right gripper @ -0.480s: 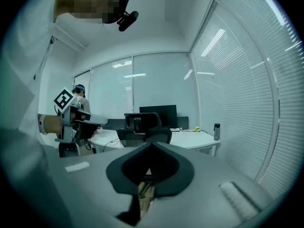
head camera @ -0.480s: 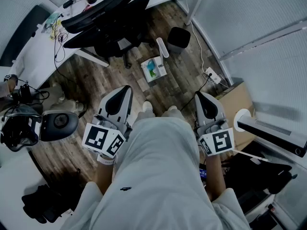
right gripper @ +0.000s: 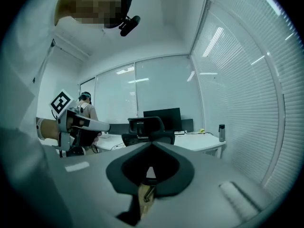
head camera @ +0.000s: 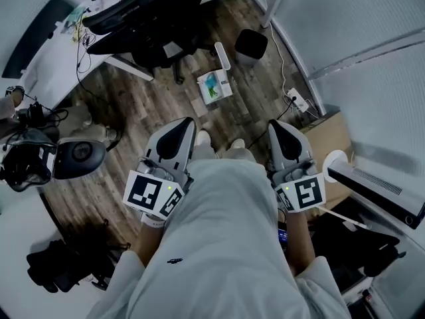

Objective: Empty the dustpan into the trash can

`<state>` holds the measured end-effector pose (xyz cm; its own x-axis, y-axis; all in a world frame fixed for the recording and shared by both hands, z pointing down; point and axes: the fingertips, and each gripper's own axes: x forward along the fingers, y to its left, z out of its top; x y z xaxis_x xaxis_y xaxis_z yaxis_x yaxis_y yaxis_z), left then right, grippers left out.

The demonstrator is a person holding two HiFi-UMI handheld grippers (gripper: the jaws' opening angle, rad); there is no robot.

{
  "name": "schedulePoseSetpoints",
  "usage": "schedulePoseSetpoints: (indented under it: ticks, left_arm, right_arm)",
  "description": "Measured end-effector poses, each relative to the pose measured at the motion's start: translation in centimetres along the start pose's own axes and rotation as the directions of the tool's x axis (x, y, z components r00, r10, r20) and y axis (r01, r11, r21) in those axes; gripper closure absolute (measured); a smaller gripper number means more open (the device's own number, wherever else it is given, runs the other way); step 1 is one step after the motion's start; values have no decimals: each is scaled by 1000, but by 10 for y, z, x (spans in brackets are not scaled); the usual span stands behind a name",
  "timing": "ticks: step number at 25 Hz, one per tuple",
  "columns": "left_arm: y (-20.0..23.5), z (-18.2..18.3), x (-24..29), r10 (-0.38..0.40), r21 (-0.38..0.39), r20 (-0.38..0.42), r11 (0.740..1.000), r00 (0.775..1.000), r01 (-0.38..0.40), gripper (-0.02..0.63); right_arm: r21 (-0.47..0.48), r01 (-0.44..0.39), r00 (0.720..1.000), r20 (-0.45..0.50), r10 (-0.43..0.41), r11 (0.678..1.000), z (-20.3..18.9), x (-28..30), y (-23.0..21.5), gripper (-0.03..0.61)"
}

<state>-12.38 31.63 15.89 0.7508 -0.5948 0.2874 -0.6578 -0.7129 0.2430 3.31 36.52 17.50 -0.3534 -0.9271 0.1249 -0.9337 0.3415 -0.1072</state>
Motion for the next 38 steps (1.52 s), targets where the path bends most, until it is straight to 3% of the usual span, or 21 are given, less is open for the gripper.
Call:
schedulePoseSetpoints:
  ticks: [5, 9, 14, 19, 24, 27, 34, 38]
  left_arm:
    - [-21, 0, -1, 12, 8, -12, 1000, 1000, -12, 606]
    - [-38, -1, -4, 19, 26, -31, 999, 999, -18, 606]
    - [-64, -17, -7, 34, 42, -53, 999, 998, -32, 606]
    - [-82, -35, -13, 52, 38, -62, 998, 997, -50, 606]
    - [-90, -38, -11, 68, 32, -67, 997, 995, -66, 606]
    - [-87, -37, -6, 69, 35, -74, 997, 995, -66, 606]
    - [-67, -33, 19, 46, 17, -84, 999, 995, -45, 606]
    - [-51, -25, 45, 10, 13, -83, 1000, 996, -9, 606]
  right_arm:
    - [138, 31, 999, 31, -36, 990, -4, -12, -18, 569]
    - [70, 8, 1000, 16, -9, 998, -7, -24, -13, 568]
    - [98, -42, 999, 22, 40, 994, -22, -48, -14, 569]
    - [89, -163, 986, 62, 158, 983, -22, -70, 1, 569]
    - [-25, -192, 980, 41, 193, 981, -17, -67, 14, 569]
    - [-65, -250, 968, 17, 252, 966, -22, -63, 24, 569]
    - [-6, -237, 971, 18, 237, 972, -17, -33, 13, 568]
    - [33, -270, 962, 56, 268, 962, -11, -18, 6, 568]
